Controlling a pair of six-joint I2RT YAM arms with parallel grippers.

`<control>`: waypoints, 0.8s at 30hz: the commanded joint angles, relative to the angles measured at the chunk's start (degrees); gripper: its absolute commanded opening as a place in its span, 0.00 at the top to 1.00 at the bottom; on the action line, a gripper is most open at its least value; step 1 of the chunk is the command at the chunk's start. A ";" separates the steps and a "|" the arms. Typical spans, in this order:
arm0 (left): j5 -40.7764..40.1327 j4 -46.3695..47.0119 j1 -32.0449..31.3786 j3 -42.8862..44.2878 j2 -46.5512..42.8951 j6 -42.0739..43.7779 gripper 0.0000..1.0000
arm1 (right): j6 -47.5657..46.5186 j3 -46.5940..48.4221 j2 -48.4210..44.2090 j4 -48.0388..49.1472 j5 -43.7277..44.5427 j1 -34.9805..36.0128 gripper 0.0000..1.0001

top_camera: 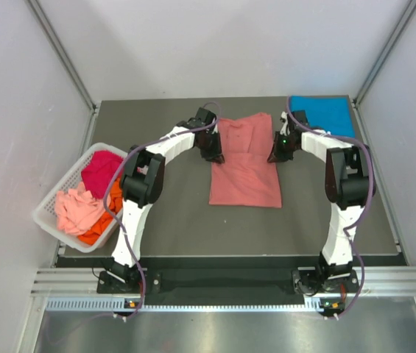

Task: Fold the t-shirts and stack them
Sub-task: Fold the tshirt

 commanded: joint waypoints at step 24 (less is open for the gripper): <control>-6.54 -11.77 0.47 -4.70 -15.56 2.00 0.60 | 4.29 -0.90 -12.26 -4.35 6.28 -1.33 0.78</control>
